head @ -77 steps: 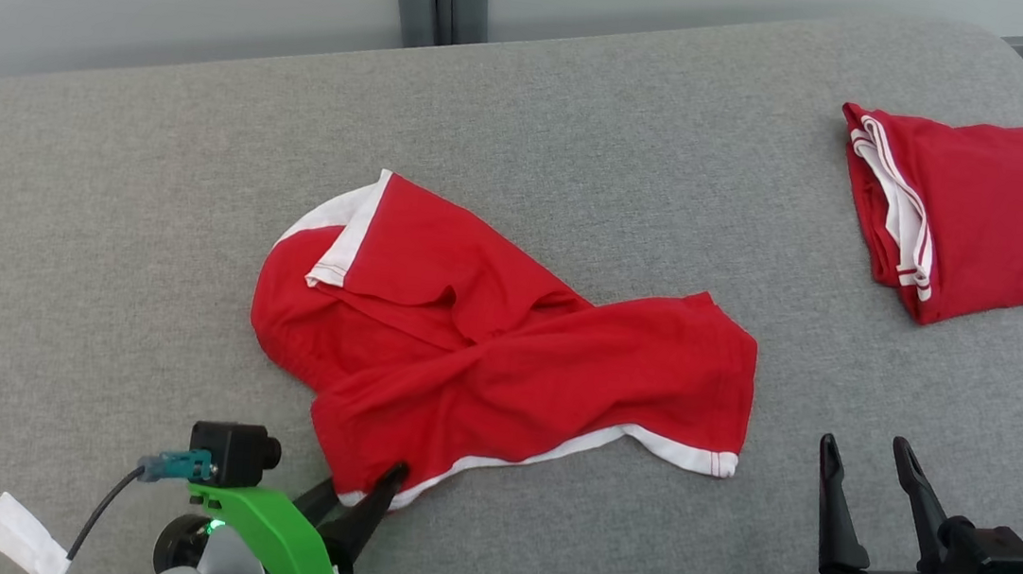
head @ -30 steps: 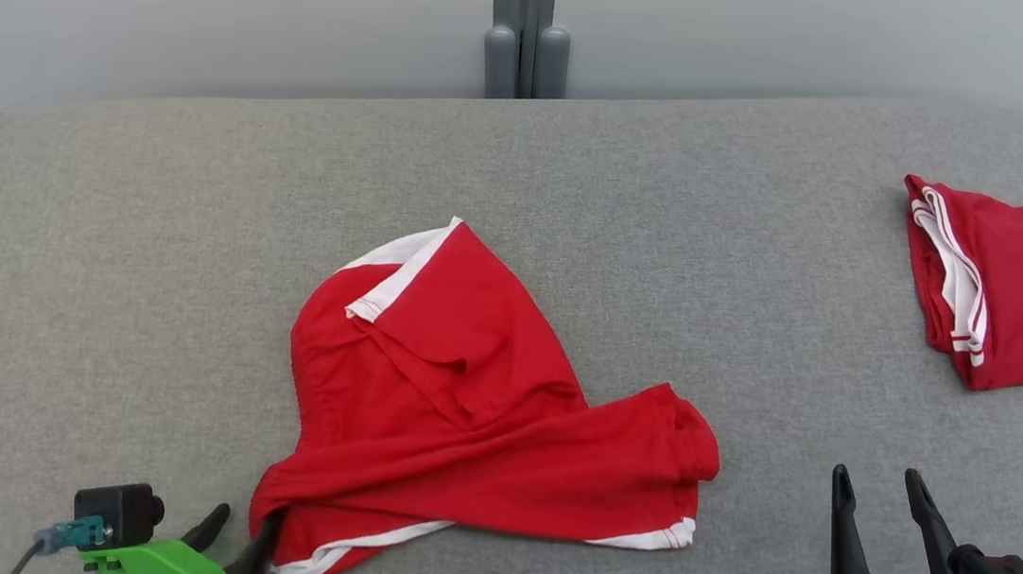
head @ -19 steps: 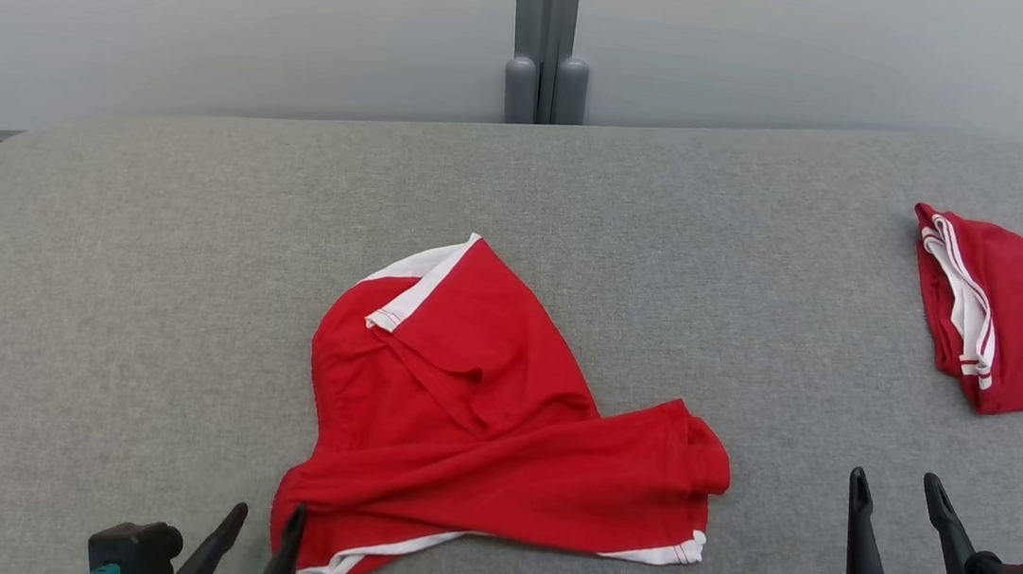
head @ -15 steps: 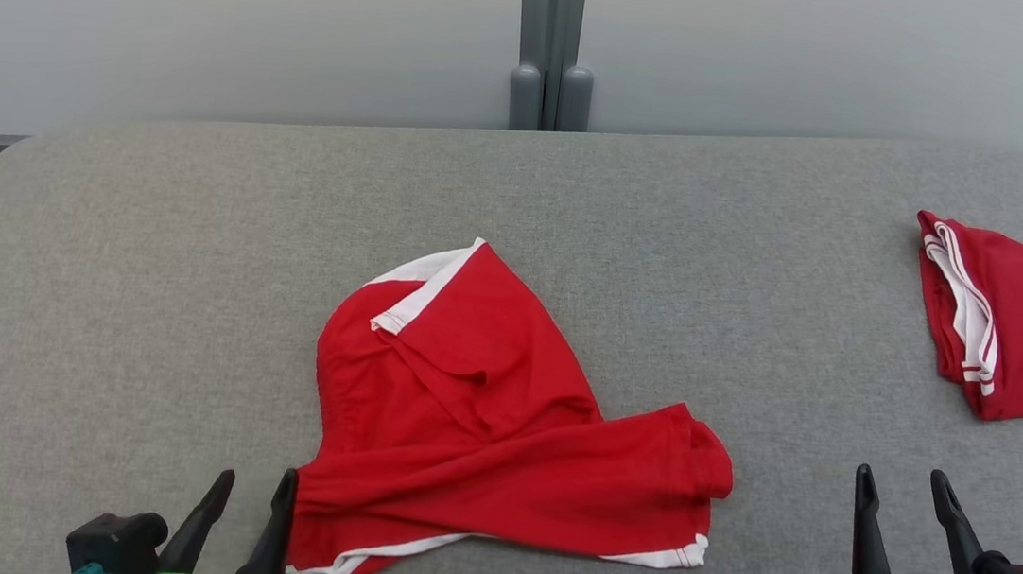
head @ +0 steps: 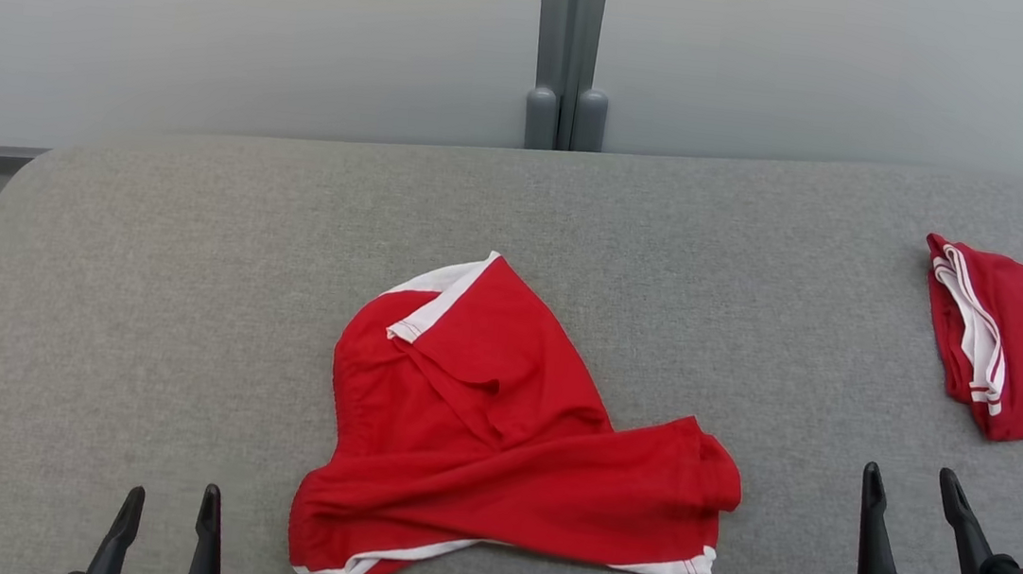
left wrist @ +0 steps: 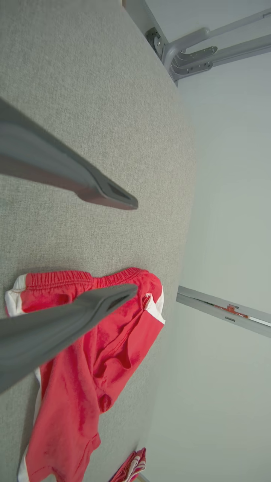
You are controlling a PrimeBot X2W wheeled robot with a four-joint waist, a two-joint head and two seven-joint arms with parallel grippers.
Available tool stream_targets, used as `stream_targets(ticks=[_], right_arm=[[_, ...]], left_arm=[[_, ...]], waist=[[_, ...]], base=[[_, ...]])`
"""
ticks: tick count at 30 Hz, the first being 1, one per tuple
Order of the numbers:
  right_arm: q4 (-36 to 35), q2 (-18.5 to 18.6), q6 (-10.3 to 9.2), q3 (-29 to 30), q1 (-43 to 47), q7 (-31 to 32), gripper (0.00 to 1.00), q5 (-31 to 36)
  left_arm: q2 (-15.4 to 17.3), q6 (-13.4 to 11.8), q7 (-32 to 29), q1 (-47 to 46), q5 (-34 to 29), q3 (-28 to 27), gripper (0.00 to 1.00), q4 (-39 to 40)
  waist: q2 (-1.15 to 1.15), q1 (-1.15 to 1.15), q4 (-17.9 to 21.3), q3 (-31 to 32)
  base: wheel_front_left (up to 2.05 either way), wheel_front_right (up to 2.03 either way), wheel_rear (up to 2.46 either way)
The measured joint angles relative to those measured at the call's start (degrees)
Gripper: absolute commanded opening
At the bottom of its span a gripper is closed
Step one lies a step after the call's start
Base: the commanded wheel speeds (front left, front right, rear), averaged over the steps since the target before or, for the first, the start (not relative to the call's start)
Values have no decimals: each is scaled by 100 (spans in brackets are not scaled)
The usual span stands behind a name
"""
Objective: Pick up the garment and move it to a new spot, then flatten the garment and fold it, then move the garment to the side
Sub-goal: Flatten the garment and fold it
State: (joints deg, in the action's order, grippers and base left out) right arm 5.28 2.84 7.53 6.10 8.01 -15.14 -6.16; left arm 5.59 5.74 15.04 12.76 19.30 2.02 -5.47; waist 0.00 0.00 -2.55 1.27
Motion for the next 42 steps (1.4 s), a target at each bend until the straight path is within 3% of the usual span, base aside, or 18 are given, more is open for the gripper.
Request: stream_targets(ticks=[9,28,32,35,38,42], right_arm=[[201,-2,0,-363,68,0,100,-57],[319,-1,0,-469,7,0,100,-102],[283,1,0,-599,-82,0,100,-393],[670,5,0,-907,-138,35,100,-408],[1093,122,1,-1285,-222,673,100,-336],[1344,215,0,-1528,-459,1371,100,-286]], left_arm=[[-216,157,0,75,-693,-310,100,162],[-208,165,0,79,-667,-9,100,-15],[55,165,10,177,-508,359,100,-357],[379,178,-8,203,-254,786,100,-822],[646,179,-221,137,-35,1026,100,-1105],[765,179,-330,-116,219,1280,100,-1391]], waist=[[0,0,-3,91],[0,0,12,63],[0,0,31,74],[0,0,33,75],[0,0,24,62],[0,0,21,-19]], base=[[0,0,0],[0,0,0],[0,0,0],[0,0,0],[0,0,0],[0,0,0]])
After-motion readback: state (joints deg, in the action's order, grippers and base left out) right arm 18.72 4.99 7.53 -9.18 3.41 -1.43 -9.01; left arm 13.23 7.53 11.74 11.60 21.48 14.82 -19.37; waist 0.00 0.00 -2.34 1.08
